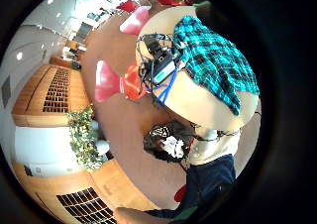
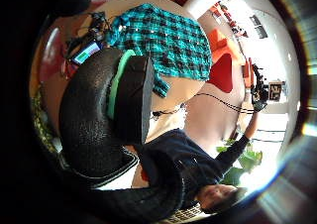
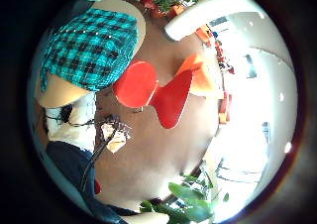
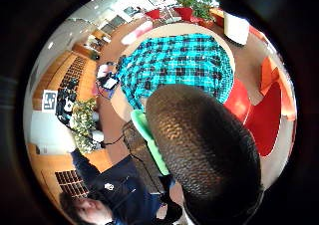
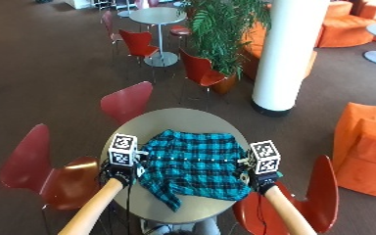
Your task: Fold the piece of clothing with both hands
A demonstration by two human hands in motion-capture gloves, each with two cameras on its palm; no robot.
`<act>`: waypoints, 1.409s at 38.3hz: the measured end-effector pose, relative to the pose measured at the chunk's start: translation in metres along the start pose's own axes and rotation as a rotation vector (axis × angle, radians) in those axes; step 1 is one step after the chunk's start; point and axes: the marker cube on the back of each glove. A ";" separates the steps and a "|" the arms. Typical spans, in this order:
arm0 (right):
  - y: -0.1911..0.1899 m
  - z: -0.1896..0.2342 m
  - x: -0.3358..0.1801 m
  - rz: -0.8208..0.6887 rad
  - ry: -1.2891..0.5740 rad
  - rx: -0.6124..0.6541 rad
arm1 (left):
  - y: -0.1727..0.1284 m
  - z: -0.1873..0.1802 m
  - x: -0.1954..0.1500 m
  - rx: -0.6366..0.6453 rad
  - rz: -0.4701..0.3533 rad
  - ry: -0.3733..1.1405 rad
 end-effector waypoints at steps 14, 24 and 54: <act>0.011 -0.025 -0.008 -0.021 -0.102 -0.021 | 0.003 -0.009 0.007 0.004 0.018 -0.016; -0.007 -0.023 -0.016 -0.102 -0.157 -0.128 | -0.006 0.001 0.027 -0.074 0.101 0.086; -0.024 0.040 -0.024 -0.084 -0.167 -0.301 | -0.026 0.193 0.131 -0.517 0.241 0.009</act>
